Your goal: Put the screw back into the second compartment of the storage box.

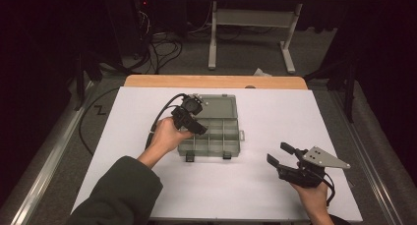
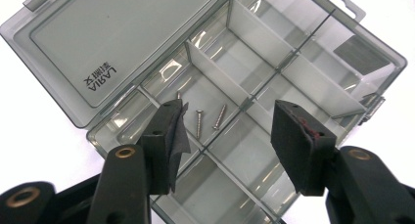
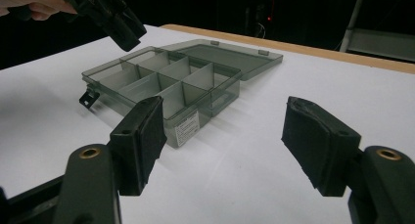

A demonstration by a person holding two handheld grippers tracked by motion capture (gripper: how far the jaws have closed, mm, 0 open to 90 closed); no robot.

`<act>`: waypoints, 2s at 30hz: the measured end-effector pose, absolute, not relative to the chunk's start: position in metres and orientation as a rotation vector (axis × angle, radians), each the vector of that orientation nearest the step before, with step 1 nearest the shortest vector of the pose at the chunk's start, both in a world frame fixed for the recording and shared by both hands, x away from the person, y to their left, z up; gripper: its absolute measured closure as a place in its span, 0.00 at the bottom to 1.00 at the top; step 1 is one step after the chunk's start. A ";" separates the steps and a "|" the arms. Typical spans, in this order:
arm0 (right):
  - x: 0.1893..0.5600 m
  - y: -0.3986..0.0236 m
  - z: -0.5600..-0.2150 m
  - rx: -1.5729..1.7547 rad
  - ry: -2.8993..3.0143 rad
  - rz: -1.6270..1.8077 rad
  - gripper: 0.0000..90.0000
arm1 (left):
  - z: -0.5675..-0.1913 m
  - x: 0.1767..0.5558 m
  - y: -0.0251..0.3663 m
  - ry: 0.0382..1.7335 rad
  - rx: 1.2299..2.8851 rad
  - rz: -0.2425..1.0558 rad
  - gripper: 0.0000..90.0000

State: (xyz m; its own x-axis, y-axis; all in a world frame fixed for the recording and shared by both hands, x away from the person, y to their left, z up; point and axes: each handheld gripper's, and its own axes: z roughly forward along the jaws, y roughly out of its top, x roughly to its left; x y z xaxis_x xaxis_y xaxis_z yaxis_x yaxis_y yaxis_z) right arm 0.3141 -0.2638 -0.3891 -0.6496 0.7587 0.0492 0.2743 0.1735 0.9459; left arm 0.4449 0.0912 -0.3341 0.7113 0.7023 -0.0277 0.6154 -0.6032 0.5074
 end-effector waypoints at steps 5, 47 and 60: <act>0.314 -0.264 -0.389 0.971 2.023 1.482 0.37 | -0.331 0.439 0.095 0.997 2.408 0.243 0.49; 0.316 -0.264 -0.390 0.975 2.035 1.476 0.37 | -0.326 0.374 0.148 0.995 2.178 0.367 0.40; 0.316 -0.263 -0.391 0.982 2.035 1.468 0.37 | -0.330 0.353 0.168 0.974 2.045 0.449 0.41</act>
State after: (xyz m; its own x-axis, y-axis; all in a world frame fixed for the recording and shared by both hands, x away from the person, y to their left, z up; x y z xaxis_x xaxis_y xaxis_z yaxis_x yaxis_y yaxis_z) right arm 0.3163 -0.2627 -0.3909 -0.6490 0.7590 0.0514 0.2882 0.1828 0.9400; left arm 0.3532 0.1682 -0.3303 0.6389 0.7689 -0.0237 0.4810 -0.3752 0.7924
